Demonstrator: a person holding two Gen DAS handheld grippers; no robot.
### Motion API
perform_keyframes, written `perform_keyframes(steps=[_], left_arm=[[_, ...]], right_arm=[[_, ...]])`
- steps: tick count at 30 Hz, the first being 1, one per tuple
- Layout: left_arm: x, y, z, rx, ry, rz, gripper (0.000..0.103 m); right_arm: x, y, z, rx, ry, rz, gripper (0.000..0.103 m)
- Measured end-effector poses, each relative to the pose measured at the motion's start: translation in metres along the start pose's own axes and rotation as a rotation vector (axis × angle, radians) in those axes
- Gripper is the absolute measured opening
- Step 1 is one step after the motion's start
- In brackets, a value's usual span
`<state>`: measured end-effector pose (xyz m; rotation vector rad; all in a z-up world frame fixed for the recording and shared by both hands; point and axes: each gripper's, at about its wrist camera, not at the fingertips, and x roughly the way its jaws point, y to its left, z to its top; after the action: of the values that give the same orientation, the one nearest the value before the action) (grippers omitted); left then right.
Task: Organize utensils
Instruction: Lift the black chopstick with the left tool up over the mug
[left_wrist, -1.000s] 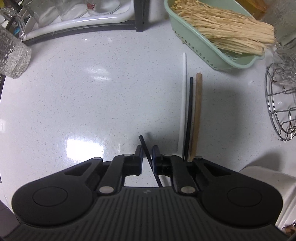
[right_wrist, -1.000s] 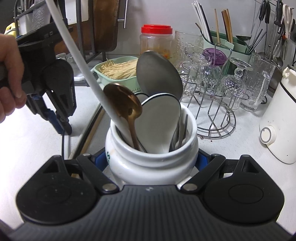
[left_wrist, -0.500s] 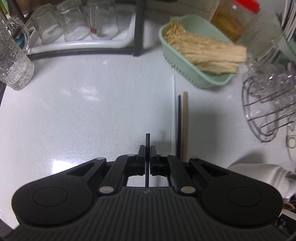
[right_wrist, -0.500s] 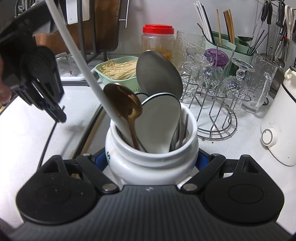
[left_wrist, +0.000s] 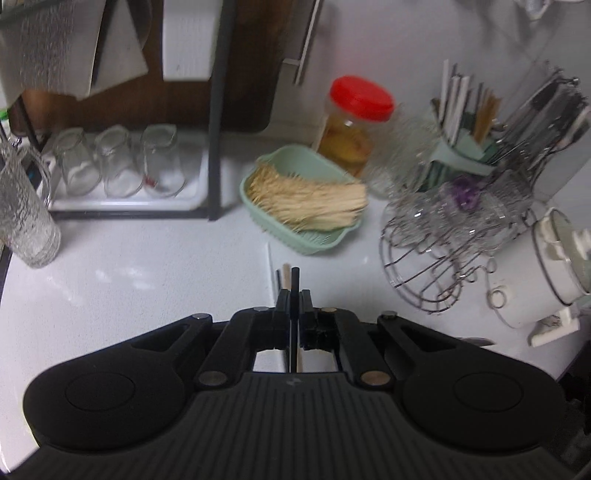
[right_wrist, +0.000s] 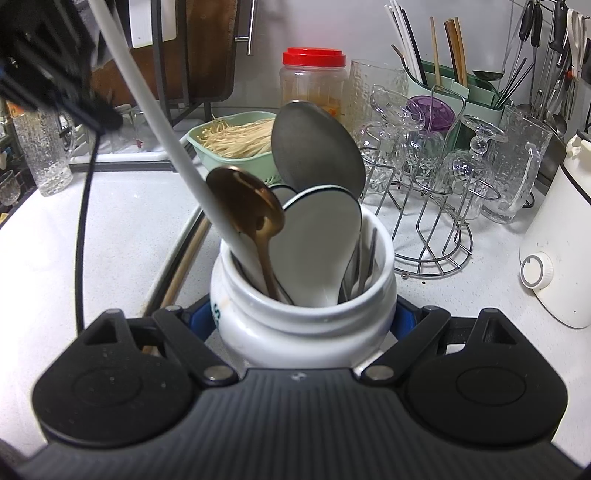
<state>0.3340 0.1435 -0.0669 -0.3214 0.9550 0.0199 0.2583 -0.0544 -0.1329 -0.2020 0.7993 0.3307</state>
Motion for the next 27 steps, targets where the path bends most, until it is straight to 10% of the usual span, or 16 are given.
perform_keyframes(steps=[27], left_arm=[[-0.115,-0.096,0.034,0.311,-0.248,-0.185,0.004]], right_arm=[[0.0,0.0,-0.001,0.005,-0.003,-0.004,0.092]])
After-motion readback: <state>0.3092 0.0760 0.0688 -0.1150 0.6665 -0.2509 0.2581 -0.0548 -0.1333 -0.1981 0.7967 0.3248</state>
